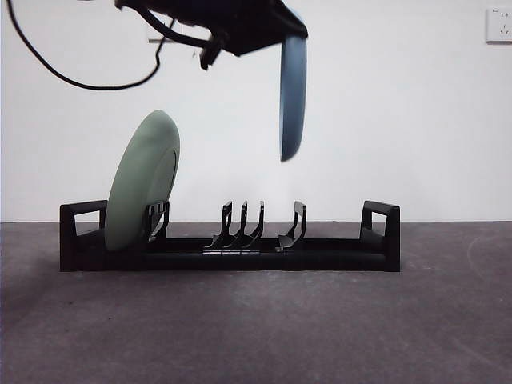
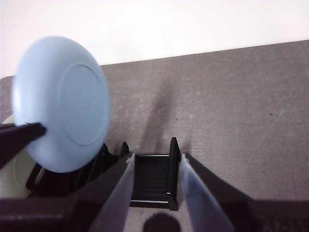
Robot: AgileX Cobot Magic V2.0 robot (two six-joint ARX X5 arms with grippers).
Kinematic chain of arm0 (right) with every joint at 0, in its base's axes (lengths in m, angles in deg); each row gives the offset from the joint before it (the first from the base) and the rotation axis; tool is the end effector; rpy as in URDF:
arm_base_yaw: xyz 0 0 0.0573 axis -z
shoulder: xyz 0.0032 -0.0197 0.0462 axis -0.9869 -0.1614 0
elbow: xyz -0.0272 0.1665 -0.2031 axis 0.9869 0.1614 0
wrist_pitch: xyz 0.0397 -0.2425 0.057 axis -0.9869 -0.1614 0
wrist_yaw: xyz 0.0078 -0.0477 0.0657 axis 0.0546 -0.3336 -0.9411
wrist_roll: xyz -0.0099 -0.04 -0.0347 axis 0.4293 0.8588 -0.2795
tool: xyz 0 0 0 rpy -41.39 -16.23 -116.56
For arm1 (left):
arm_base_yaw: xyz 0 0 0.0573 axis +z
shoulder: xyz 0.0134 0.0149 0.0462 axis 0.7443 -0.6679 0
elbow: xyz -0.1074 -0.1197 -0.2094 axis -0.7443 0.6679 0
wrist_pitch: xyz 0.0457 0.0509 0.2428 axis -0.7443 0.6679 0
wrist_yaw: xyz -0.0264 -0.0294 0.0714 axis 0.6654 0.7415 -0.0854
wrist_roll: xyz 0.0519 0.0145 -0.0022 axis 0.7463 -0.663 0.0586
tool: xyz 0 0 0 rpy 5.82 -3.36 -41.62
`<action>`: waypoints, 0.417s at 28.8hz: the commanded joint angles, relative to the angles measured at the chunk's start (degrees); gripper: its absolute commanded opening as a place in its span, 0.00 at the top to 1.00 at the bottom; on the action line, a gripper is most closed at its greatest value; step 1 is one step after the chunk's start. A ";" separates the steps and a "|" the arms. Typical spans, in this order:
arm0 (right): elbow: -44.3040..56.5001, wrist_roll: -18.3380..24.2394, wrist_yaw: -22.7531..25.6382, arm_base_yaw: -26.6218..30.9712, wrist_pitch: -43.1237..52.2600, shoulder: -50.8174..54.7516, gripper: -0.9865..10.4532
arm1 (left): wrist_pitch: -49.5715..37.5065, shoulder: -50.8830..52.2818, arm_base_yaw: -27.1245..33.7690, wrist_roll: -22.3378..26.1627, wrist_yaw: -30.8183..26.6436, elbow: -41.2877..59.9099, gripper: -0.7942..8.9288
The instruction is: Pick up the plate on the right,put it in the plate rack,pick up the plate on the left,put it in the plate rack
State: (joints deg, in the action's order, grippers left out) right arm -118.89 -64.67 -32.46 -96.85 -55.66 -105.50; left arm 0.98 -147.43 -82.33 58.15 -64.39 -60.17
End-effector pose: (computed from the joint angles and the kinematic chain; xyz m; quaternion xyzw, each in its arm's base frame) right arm 0.1774 0.0505 0.3958 0.0704 0.2045 0.1022 0.9710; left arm 0.3105 -0.2246 0.3046 -0.1586 0.1134 -0.4599 0.8663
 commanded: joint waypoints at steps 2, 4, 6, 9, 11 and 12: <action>-0.20 1.05 0.31 0.02 0.17 -0.15 0.77 | 0.24 -3.13 0.09 -0.35 -0.26 -0.42 0.93; -0.20 1.11 0.31 0.02 0.15 -0.17 0.78 | 1.33 -4.22 0.09 -0.33 -1.95 -0.42 0.93; -0.20 1.31 0.31 0.02 0.15 -0.17 0.78 | 2.40 -5.31 0.09 -0.31 -2.73 -0.42 0.93; -0.20 1.44 0.31 0.02 0.15 -0.17 0.78 | 3.13 -6.54 0.09 -0.31 -2.69 -0.42 0.93; -0.20 1.44 0.31 0.02 0.15 -0.17 0.78 | 4.04 -6.99 0.09 -0.22 -2.80 -0.42 0.93; -0.20 1.44 0.31 0.02 0.15 -0.17 0.78 | 4.52 -7.10 0.07 -0.22 -2.78 -0.42 0.93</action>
State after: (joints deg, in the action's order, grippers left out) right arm -118.89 -63.69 -32.46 -96.85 -55.66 -105.54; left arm 6.23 -154.14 -82.29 57.93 -67.12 -60.59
